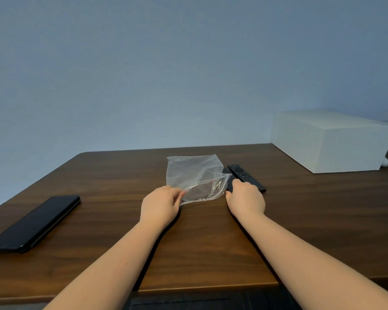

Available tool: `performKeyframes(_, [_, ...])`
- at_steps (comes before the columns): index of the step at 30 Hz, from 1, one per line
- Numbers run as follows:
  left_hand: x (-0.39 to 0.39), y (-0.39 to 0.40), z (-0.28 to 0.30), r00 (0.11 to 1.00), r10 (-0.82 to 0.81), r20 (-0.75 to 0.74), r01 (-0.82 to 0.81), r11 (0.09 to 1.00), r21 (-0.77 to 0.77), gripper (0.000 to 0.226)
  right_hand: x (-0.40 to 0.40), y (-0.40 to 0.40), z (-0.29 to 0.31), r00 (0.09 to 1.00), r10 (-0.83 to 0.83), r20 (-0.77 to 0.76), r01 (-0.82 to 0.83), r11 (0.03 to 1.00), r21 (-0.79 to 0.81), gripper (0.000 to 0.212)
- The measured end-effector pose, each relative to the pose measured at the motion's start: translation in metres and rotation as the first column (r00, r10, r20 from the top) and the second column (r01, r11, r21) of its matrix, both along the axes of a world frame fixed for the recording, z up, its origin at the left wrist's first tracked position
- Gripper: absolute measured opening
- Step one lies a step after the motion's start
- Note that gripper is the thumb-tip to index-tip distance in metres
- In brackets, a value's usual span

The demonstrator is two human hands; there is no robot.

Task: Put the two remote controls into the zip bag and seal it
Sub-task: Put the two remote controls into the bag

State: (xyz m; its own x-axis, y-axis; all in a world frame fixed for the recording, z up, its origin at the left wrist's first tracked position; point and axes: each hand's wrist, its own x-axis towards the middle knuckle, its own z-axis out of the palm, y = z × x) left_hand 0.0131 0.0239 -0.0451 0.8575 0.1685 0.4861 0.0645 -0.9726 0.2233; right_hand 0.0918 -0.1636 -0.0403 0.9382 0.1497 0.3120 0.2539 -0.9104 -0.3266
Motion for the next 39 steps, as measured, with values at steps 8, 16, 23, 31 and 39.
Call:
performKeyframes(8, [0.005, -0.001, 0.0, 0.998, -0.059, -0.022, 0.057, 0.996, -0.071, 0.017, -0.013, -0.018, 0.023, 0.985, -0.057, 0.165, -0.017, 0.909, 0.417, 0.028])
performKeyframes(16, [0.008, -0.001, 0.004, 0.994, 0.088, 0.062, -0.081, 0.991, -0.105, 0.032, -0.048, -0.016, 0.054, 0.972, 0.113, 0.208, -0.224, 0.721, 0.655, 0.033])
performKeyframes(23, [0.014, 0.001, 0.007, 0.983, 0.171, 0.074, -0.126, 0.902, -0.413, 0.027, -0.069, -0.024, 0.051, 0.938, 0.333, 0.091, -0.333, 0.804, 0.493, 0.03])
performKeyframes(31, [0.013, -0.001, 0.005, 0.977, 0.087, 0.193, -0.014, 0.935, -0.353, 0.02, -0.072, -0.02, 0.039, 0.946, 0.32, 0.046, -0.32, 0.904, 0.283, 0.034])
performKeyframes(39, [0.01, -0.005, 0.004, 0.972, -0.043, 0.231, 0.095, 0.971, -0.219, 0.016, -0.055, 0.017, 0.024, 0.953, 0.296, 0.069, -0.302, 0.946, 0.118, 0.024])
